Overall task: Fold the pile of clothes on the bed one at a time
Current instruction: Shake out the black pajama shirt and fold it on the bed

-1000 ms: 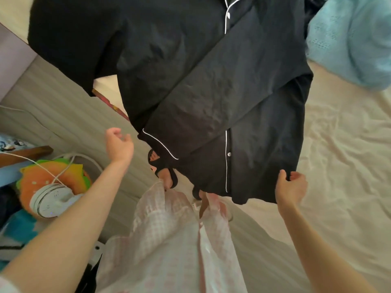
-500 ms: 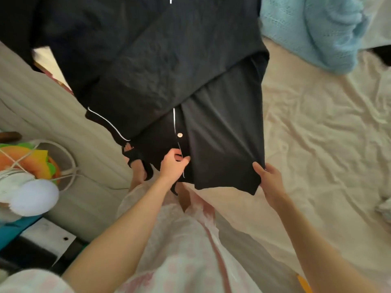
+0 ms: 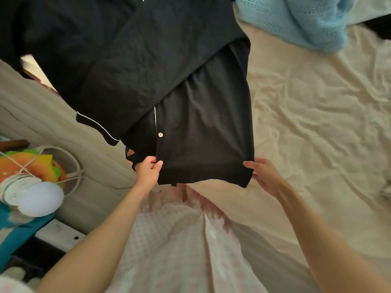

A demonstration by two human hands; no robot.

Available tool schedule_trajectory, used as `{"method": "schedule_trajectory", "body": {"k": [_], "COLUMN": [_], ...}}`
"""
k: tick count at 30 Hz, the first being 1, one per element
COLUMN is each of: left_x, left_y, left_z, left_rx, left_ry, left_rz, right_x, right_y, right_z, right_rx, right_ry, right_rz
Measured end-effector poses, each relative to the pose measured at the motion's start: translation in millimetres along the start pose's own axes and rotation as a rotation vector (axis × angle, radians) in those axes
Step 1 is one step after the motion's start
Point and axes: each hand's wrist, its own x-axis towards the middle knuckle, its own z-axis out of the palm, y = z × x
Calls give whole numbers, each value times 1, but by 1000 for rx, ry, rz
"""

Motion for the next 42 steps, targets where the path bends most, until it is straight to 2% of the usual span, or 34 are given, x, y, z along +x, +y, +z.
{"method": "schedule_trajectory", "body": {"k": [7, 14, 19, 22, 28, 35, 39, 42], "left_x": [-3, -11, -16, -17, -22, -25, -26, -25], "left_y": [4, 3, 6, 7, 9, 0, 0, 1], "left_z": [2, 3, 4, 4, 16, 8, 1, 2], "left_rx": [-9, 10, -1, -3, -12, -48, -42, -37], "left_ry": [23, 8, 44, 63, 33, 11, 11, 0], "left_rz": [-8, 14, 4, -1, 6, 11, -12, -12], "right_x": [-8, -15, -15, -15, -13, -4, -3, -6], "right_y": [3, 0, 0, 4, 8, -1, 2, 9], "right_z": [-5, -15, -26, -34, -43, -42, -31, -31], "right_rx": [100, 140, 239, 170, 43, -210, -178, -40], "right_ry": [-15, 88, -38, -107, 129, 227, 285, 278], "right_rz": [-34, -35, 35, 103, 65, 111, 102, 60]}}
